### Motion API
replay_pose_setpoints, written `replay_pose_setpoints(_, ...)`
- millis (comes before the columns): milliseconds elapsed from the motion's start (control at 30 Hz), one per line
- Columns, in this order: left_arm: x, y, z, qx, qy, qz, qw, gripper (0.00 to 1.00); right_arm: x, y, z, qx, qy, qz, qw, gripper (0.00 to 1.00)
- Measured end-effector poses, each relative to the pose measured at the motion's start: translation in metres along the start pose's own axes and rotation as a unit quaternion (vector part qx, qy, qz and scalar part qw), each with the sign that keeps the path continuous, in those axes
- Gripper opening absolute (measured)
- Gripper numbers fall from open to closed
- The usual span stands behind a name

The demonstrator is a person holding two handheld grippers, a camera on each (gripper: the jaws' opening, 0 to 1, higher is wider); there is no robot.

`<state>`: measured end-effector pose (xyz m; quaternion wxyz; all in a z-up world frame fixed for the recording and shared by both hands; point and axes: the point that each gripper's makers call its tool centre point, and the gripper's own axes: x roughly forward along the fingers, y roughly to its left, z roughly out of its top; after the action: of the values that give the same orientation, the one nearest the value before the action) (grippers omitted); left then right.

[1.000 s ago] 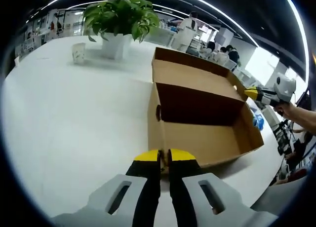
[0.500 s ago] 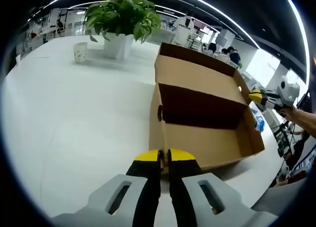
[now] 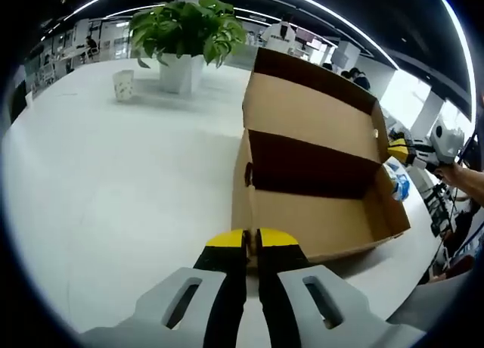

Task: Operate the shoe box by opening the lid, removing the specified soft item, and placing it in the target area until the item is outside and the box remains undamaged.

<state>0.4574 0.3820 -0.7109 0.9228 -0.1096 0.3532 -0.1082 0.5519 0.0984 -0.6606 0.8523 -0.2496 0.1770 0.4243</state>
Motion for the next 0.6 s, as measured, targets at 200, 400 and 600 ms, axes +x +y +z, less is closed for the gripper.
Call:
replay_pose_setpoints(200,-0.0001,0.0002,0.0,0.005,0.001,0.003,1.0,0.0,-0.0008,0.0018,-0.0015,0.003,0.003,-0.001,1.0,0.0)
replay_pose_setpoints(400,-0.0006,0.0001,0.0003,0.004,0.0,0.002,1.0,0.0,-0.0028,0.0081,-0.009,0.005,0.006,-0.003,1.0,0.0)
replay_pose_setpoints(600,-0.0009,0.0004,0.0004,0.001,-0.001,0.001,1.0,0.01,-0.0039,0.0095,-0.0083,0.01,0.008,-0.008,0.9999,0.0)
